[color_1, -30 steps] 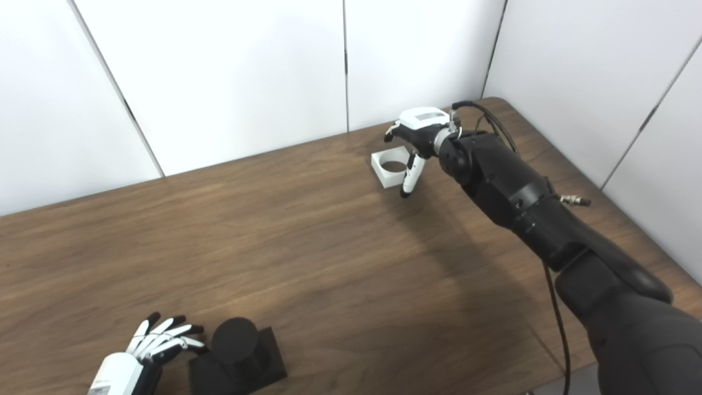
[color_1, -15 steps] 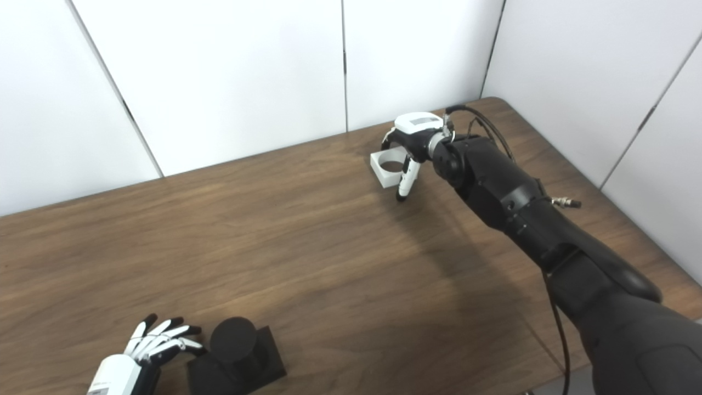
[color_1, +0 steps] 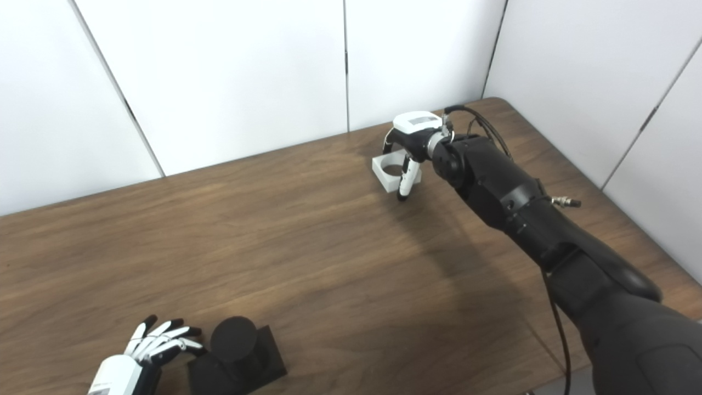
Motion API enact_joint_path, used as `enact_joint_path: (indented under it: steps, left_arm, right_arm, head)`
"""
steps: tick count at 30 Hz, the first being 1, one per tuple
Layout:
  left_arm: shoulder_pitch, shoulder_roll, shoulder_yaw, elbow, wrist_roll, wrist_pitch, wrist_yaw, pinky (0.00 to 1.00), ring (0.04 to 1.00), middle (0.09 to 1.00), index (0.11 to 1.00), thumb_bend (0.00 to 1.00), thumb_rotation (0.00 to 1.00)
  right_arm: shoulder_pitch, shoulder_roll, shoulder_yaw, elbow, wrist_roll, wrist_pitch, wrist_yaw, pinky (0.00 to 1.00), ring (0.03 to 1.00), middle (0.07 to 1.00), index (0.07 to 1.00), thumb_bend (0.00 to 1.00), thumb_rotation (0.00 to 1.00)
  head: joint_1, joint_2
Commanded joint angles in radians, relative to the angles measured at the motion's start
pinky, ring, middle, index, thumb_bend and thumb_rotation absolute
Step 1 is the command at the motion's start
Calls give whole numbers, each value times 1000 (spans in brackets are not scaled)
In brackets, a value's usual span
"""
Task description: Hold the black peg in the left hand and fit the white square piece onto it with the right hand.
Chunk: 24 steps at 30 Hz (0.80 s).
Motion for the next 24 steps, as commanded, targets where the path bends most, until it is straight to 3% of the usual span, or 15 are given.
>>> enact_joint_path:
  steps: [1,4,5,6,8,21,24]
  left_arm:
    - [18,14,-9,-7,34,15,-32,991,879,778,485,523,50]
    - [19,14,-11,-11,35,19,-34,990,879,779,485,523,50]
    - [19,13,-12,-13,36,22,-36,988,877,779,485,523,50]
    - [20,13,-13,-15,38,25,-37,984,877,778,485,523,50]
    - [21,12,-15,-18,38,27,-36,981,876,778,485,523,50]
    - [14,2,-18,-32,41,49,-41,983,874,776,485,523,50]
    - [12,-3,-19,-32,47,52,-43,975,871,774,485,523,50]
  right_arm:
    - [-39,-25,-17,-19,-8,-16,-25,947,987,908,639,874,155]
    - [-35,-25,-25,-17,1,-27,-39,935,977,893,596,857,117]
    - [-33,-25,-29,-18,5,-30,-44,937,977,890,545,695,127]
    - [-30,-25,-32,-18,8,-33,-48,938,974,886,518,612,132]
    - [-25,-27,-37,-20,15,-47,-59,929,964,875,495,543,135]
    - [-7,-32,-52,-19,20,-122,-110,857,890,802,484,524,130]
    - [3,-46,-51,-68,17,-127,-94,855,895,803,484,524,131]
  head:
    - [-1,0]
    - [-1,1]
    - [1,2]
    - [2,3]
    - [3,3]
    - [23,12]
    - [43,22]
